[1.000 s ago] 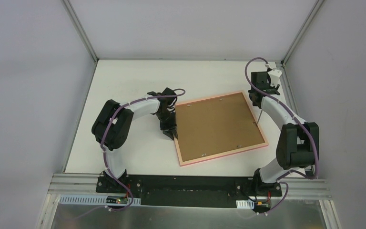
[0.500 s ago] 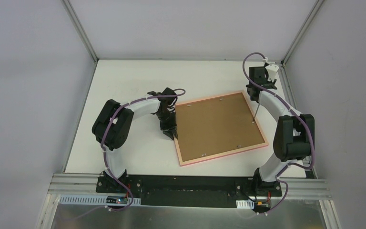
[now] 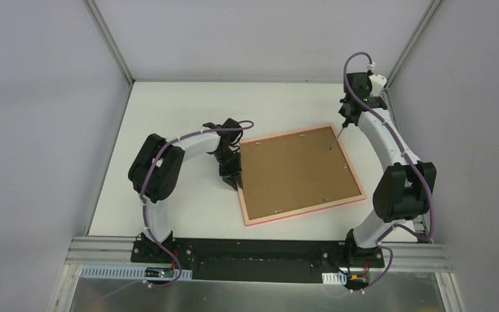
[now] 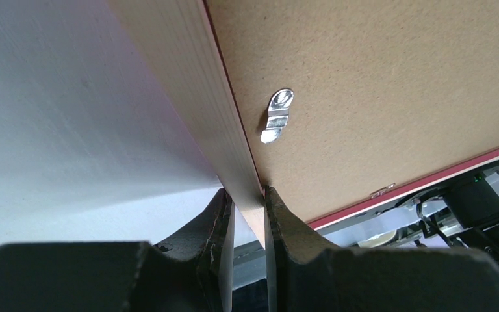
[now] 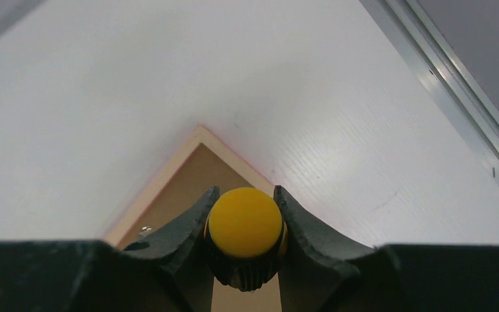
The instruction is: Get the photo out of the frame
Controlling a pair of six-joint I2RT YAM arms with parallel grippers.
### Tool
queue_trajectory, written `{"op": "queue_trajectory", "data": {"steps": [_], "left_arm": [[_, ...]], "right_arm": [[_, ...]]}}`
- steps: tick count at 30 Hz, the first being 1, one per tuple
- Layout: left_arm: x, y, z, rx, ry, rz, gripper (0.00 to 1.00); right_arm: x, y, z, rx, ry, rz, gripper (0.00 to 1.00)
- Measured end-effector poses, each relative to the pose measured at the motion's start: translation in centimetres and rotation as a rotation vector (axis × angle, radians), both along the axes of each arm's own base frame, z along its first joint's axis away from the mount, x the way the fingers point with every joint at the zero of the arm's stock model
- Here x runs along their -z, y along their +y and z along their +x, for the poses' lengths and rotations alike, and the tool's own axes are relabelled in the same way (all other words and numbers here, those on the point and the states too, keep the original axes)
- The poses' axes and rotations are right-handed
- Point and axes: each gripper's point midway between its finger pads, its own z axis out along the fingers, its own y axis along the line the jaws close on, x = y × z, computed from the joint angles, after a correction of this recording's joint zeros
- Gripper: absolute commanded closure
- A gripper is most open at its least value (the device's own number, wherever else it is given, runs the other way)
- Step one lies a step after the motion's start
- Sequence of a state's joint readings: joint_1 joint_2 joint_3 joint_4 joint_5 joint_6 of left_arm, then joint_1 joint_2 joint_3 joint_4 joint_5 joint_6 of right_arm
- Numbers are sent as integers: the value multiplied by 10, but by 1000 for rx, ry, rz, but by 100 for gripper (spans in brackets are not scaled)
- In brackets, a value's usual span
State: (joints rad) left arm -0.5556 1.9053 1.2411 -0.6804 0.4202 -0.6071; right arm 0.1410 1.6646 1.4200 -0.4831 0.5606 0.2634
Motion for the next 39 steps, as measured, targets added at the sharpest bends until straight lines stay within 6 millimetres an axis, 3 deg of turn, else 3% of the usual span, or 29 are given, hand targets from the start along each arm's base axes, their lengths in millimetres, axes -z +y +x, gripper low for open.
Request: {"op": "queue_trajectory", "data": {"steps": [3,7,11,15,19,22,27,30,33,36,39], "left_arm": [[0,-3,2,6,9,-4,100],[-1,-11,9,18,8,-27,100],[-2,-24,18,32,0,-58,97],[-4,-42,20,44,-14,-97,74],[-11,-54,20,19,-24,-128,51],[-31,-54,18,-7,-59,-155,41],[-99,-45,13,-55,-219,-252,30],[-138,-42,3,-87,-326,-345,27],[-161,-53,-19,-67,-386,-433,28],[-167,-79,-54,19,-394,-496,30],[-159,-98,-86,78,-366,-511,34]], "right_arm": [[-33,15,-2,-33,-49,91,100],[-51,43,-31,-131,-20,231,100],[-35,84,-72,-271,113,353,100],[-8,121,-115,-382,272,438,100],[12,145,-160,-458,396,530,100],[15,156,-184,-492,439,583,100],[17,177,-209,-544,494,661,100],[23,193,-222,-559,534,727,100],[28,212,-231,-569,544,817,100],[35,235,-240,-576,545,923,100],[34,256,-251,-579,568,1006,100]]}}
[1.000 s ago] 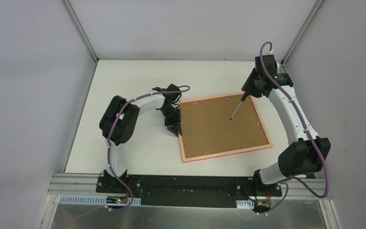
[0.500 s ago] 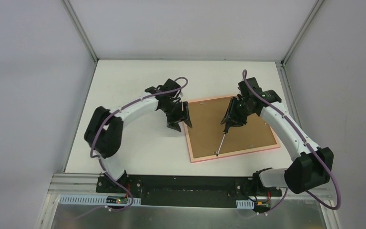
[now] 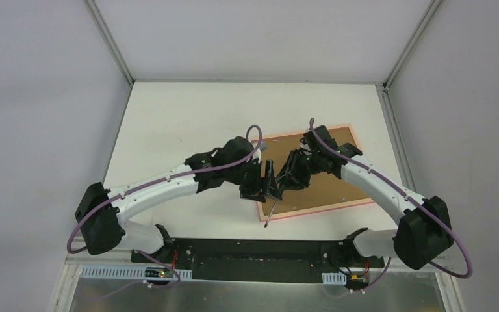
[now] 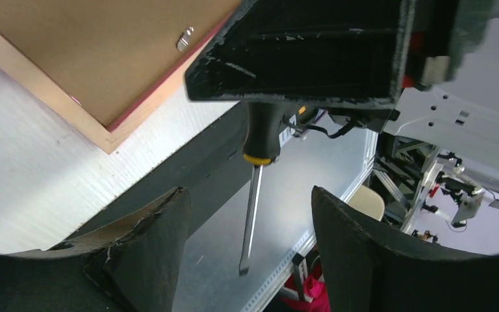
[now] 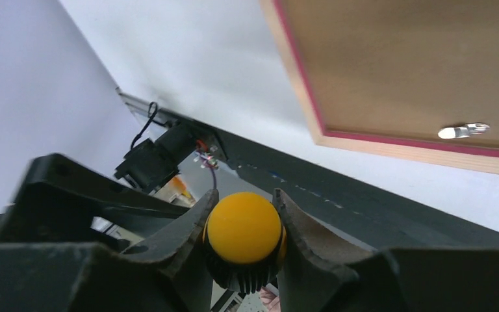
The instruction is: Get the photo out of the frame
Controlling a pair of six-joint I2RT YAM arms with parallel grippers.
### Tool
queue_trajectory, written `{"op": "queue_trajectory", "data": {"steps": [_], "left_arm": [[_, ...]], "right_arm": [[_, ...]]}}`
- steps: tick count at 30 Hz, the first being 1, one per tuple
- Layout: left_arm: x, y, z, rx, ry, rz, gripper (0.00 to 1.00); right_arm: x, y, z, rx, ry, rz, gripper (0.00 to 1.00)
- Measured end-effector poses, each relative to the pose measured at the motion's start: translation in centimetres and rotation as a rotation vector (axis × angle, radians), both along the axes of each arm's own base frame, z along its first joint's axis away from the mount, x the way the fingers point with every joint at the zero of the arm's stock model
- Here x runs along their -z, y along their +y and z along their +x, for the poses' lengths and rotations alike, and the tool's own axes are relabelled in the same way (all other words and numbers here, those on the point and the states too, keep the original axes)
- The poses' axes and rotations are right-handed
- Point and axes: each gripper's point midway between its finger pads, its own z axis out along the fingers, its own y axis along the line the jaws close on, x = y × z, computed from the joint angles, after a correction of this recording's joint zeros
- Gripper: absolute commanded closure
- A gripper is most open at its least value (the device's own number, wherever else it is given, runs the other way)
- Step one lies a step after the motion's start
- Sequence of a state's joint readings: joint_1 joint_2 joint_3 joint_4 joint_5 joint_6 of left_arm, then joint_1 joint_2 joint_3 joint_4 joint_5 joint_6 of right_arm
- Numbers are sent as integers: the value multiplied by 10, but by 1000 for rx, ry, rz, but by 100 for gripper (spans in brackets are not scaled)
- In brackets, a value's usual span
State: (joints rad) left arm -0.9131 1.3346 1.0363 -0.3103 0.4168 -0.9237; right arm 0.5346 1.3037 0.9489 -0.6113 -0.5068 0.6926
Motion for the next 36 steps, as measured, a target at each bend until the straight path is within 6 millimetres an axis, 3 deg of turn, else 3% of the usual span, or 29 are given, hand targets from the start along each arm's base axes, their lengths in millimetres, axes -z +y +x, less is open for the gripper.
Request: {"op": "queue_trajectory", "data": {"steps": [5,10,12,14,15,16,19,20,21,25,29,32,36], "left_arm": [[8,-11,-20,19,5,16,45],[10,-21,-29,23,-4,17,74],[11,-24,-32,27,-6,19,94],[11,-24,-32,24,-14,21,100],[11,-24,-32,27,-20,22,100],[11,-24,-32,23,-26,24,100],[13,-21,-29,0,-45,36,100],[15,-18,-27,-16,-50,50,100],[19,-13,-24,-37,-54,66,100],[37,20,-11,-155,-50,155,100],[50,62,1,-302,-17,241,100],[59,103,16,-465,25,318,100],[83,173,39,-726,122,434,100]], "right_arm": [[-18,17,-9,4,-19,85,100],[-27,17,-15,33,-32,128,100],[-27,18,-17,32,-25,129,100],[-26,19,-18,27,-27,123,100],[-25,19,-18,29,-30,116,90],[-24,18,-17,31,-33,110,74],[-22,17,-17,38,-41,94,18],[-21,16,-18,44,-36,82,5],[-19,13,-19,48,-37,66,1],[-16,-7,-15,82,-68,-64,1],[-32,-34,3,143,-149,-187,1],[-33,-51,10,166,-176,-242,1],[-21,-64,0,151,-147,-291,1]]}}
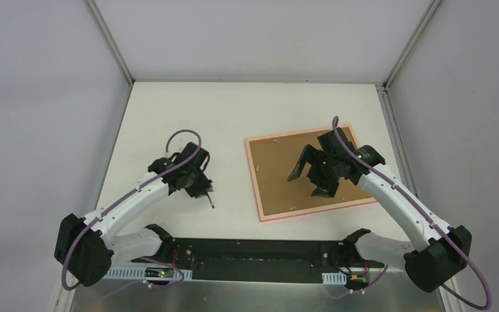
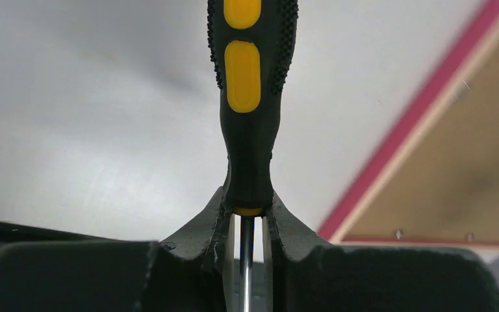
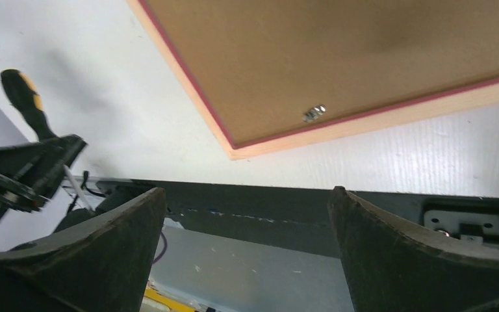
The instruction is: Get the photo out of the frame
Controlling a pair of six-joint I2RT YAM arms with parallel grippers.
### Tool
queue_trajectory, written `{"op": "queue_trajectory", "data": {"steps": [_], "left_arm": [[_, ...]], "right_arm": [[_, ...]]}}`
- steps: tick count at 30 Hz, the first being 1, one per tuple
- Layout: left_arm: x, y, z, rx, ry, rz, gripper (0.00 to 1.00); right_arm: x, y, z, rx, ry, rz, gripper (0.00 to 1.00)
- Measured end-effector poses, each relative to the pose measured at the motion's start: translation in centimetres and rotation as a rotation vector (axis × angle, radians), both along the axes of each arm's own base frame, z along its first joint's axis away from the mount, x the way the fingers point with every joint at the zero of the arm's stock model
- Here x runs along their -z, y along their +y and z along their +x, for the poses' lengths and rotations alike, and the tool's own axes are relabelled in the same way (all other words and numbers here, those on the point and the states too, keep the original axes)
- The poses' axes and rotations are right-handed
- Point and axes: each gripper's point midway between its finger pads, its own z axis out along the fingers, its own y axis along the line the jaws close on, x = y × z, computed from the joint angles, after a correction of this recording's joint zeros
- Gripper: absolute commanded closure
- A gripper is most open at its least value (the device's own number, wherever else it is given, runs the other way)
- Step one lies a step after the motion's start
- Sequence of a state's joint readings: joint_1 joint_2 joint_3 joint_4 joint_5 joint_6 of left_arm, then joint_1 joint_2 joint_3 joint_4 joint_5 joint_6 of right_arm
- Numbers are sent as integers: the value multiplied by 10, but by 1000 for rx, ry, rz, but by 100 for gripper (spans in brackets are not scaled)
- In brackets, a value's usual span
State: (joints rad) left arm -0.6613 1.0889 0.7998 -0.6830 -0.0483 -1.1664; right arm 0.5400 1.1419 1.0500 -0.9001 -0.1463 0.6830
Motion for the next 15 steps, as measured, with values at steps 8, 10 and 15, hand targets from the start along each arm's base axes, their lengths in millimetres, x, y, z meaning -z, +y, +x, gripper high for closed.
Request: {"op": "queue_trajectory", "data": {"steps": [8,10,15], "left_arm": [[40,111,2,-413,216,205,100],[52,130,-5,-518,285,232,100],[74,155,-34,-678,461,317,100]], "right_arm": [[15,-19,-33,-12,49,-26,1],[13,-21,-37,-16,40,-24,1],[10,-26,-42,-21,32,-31,1]]}}
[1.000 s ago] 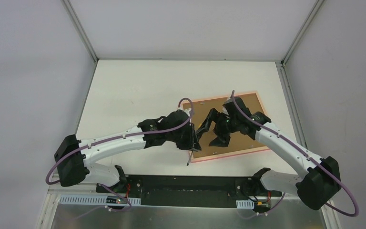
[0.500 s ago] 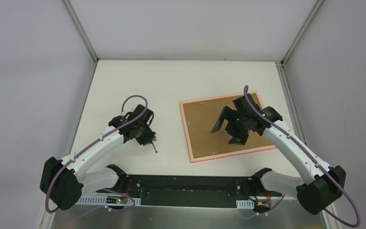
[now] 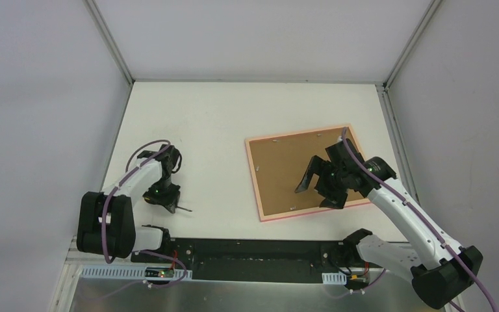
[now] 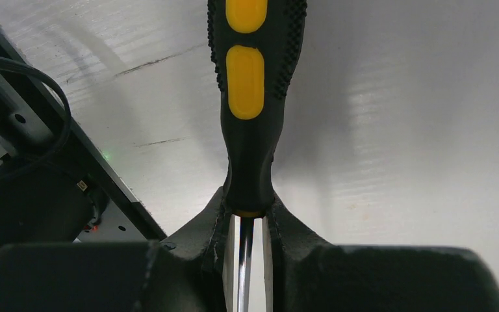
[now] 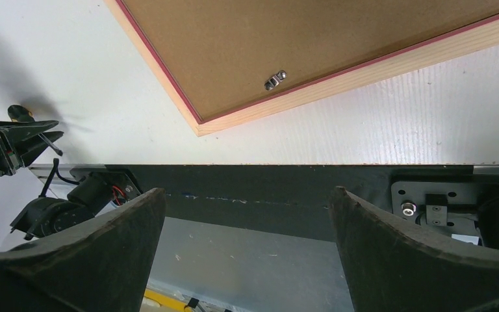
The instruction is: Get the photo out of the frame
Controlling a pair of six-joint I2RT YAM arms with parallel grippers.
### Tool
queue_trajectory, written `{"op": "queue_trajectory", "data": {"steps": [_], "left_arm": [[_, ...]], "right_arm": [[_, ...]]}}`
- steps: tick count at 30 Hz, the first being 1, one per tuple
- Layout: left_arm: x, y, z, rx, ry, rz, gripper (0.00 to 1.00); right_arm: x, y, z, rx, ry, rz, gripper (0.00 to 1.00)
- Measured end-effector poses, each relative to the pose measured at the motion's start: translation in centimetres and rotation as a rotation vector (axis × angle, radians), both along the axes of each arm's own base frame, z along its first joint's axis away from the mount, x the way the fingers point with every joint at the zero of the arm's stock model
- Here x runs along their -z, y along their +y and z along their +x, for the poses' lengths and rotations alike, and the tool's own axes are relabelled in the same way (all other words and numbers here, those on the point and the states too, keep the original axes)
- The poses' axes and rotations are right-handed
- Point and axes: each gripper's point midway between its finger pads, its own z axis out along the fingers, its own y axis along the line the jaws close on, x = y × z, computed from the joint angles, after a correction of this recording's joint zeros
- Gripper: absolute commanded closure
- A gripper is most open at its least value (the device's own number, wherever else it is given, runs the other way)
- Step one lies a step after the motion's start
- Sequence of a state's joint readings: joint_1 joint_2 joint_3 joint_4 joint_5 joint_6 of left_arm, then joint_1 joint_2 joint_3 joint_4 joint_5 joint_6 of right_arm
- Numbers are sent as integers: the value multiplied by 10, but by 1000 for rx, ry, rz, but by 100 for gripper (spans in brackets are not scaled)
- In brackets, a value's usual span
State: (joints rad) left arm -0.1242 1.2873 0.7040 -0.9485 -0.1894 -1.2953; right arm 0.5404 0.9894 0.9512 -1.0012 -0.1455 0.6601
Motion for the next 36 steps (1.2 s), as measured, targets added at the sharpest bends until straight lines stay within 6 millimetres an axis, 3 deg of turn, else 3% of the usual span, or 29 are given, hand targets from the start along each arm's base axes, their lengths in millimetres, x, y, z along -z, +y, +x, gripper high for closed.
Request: {"op": "queue_trajectory", "data": {"steps": [4,8,10,22,30,36], "left_arm": [[5,6,-7,-48,48,41,100],[7,10,-8,-76,59,70,78],[8,11,-10,-89,61,79,72],[9,15,-17,-117,83,102,61],[6,15,-17,-102,72,98,40],[-7,10,-8,-67,-29,52,33]], "right_arm": [[1,-2,-1,-8,-1,-10,1],[1,-4,-2,-15,-3,-18,1],[2,-4,-2,-18,-3,-22,1],[3,-7,-4,-41,-4,-38,1],[3,-12,-6,-57,-21,-54,1],[6,-14,-10,-60,-14,-60,1]]}}
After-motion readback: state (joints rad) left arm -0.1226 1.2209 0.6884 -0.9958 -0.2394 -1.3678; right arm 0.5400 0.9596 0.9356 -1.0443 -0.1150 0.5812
